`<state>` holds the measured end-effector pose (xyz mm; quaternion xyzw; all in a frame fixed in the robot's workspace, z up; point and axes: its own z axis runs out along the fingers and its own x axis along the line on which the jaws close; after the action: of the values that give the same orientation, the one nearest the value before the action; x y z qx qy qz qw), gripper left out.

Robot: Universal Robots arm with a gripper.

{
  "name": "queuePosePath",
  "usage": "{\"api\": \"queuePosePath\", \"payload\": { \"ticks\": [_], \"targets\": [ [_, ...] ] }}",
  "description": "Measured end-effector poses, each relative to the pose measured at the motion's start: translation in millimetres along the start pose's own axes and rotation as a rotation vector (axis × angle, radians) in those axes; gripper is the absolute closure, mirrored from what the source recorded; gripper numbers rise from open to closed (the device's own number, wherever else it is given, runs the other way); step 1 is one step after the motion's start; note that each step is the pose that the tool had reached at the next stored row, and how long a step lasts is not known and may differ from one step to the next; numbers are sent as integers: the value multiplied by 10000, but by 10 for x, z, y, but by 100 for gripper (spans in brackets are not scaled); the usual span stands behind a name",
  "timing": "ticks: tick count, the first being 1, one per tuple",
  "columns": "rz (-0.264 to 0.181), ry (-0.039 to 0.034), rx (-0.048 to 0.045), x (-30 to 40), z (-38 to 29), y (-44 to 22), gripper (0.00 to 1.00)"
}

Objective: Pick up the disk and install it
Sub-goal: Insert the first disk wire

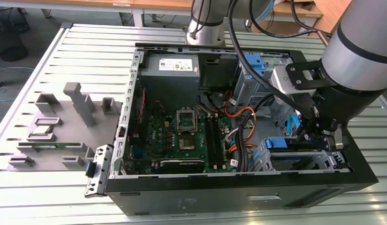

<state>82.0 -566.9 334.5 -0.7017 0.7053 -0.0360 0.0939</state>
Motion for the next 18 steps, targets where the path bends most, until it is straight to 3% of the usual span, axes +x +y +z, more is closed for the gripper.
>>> {"api": "queuePosePath", "payload": {
  "ticks": [7,18],
  "targets": [
    [-831,-154,-65,1,14,5,84],
    [-1053,-216,34,42,4,52,84]
  ]
}}
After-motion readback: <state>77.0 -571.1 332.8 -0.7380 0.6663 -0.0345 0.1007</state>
